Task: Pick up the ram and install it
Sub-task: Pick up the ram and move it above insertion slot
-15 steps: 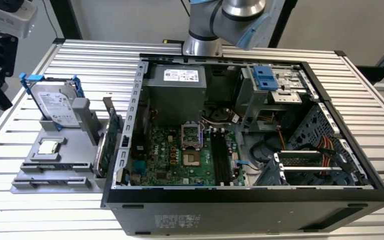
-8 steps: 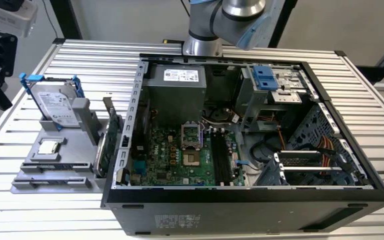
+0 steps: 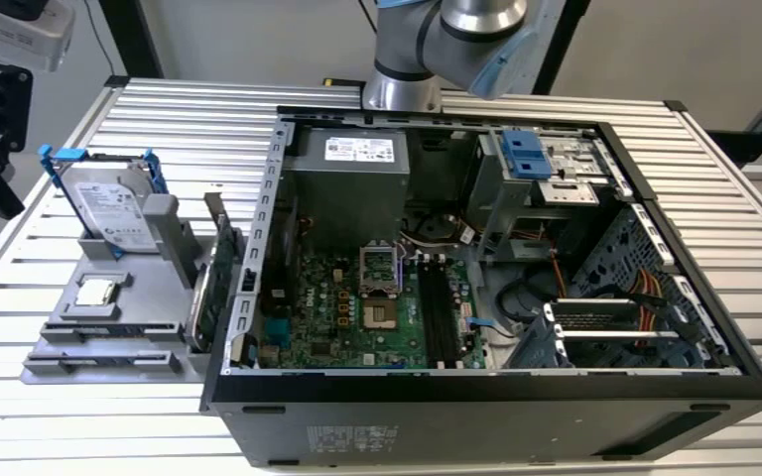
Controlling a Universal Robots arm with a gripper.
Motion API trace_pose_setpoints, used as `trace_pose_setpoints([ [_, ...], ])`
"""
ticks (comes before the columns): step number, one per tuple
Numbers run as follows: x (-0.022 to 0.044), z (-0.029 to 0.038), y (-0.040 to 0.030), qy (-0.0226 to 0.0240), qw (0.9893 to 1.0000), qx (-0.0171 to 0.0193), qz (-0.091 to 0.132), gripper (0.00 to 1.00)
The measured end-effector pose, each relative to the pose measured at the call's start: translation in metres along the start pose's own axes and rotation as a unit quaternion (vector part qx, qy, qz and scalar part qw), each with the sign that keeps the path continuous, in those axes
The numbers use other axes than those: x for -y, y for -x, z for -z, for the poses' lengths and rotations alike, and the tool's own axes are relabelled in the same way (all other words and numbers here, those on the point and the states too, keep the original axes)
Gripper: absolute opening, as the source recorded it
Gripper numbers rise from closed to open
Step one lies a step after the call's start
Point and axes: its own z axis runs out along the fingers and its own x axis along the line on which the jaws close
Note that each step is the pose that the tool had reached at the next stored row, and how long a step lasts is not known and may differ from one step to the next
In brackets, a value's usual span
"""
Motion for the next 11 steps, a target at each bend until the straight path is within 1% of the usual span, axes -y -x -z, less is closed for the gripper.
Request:
trace_pose_setpoints([
  [4, 0.0001, 0.0, 0.0, 0.0, 1.0, 0.0, 0.001, 0.0],
  [6, 0.0001, 0.0001, 0.0, 0.0001, 1.0, -0.0005, 0.008, 0.0],
  [11, 0.0, 0.0, 0.0, 0.0001, 1.0, -0.0004, 0.009, 0.0],
])
